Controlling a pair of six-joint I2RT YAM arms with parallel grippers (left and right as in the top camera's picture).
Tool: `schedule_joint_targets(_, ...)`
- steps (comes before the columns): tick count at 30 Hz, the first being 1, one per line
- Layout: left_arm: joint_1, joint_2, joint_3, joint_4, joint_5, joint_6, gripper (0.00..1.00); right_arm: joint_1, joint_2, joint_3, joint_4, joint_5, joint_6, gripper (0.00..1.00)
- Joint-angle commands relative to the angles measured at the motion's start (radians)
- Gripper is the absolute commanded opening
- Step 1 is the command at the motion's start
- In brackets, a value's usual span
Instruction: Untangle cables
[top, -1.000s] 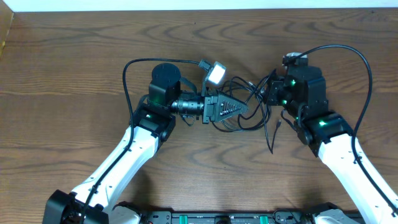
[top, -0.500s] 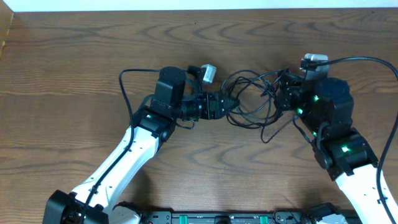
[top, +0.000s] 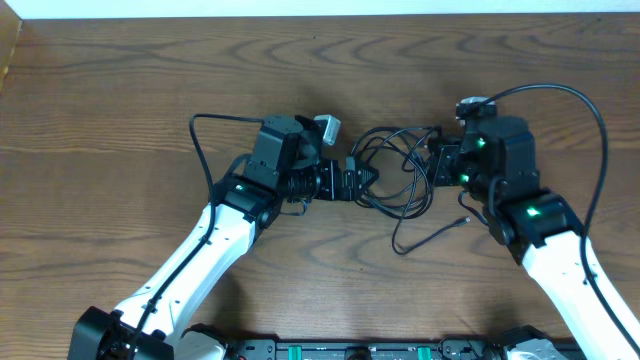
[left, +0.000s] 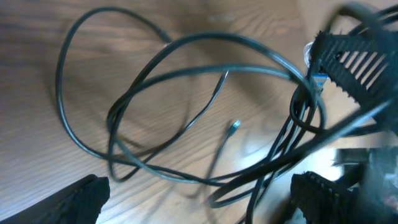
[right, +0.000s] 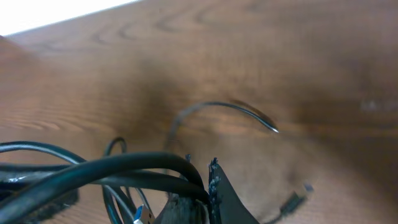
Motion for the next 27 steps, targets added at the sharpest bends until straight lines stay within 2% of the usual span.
schedule_joint_targets(1,-0.002,-0.013,0.006,-0.058,-0.116,0.156,0.99,0.0,0.072,-0.001,-0.039,-0.013,0.026,0.01)
schedule_joint_targets(4,-0.002,-0.013,0.006,-0.071,-0.17,0.175,0.99,0.0,0.119,-0.001,-0.039,-0.012,0.026,0.01)
schedule_joint_targets(11,-0.023,-0.017,0.007,-0.03,-0.182,0.217,1.0,0.0,0.222,-0.001,-0.048,-0.083,0.036,0.01)
schedule_joint_targets(16,-0.13,-0.017,0.007,-0.019,-0.443,0.223,1.0,0.0,0.259,-0.001,-0.048,-0.126,0.056,0.01)
schedule_joint_targets(19,-0.211,-0.017,0.007,0.0,-0.546,0.223,1.0,0.0,0.262,-0.001,-0.051,-0.125,0.062,0.01)
schedule_joint_targets(24,-0.276,-0.015,0.007,0.029,-0.582,0.222,1.0,0.0,0.262,-0.001,-0.055,-0.129,0.067,0.01)
schedule_joint_targets(27,-0.284,0.002,0.007,0.065,-0.597,0.221,0.98,0.0,0.262,-0.001,-0.06,-0.212,0.073,0.01)
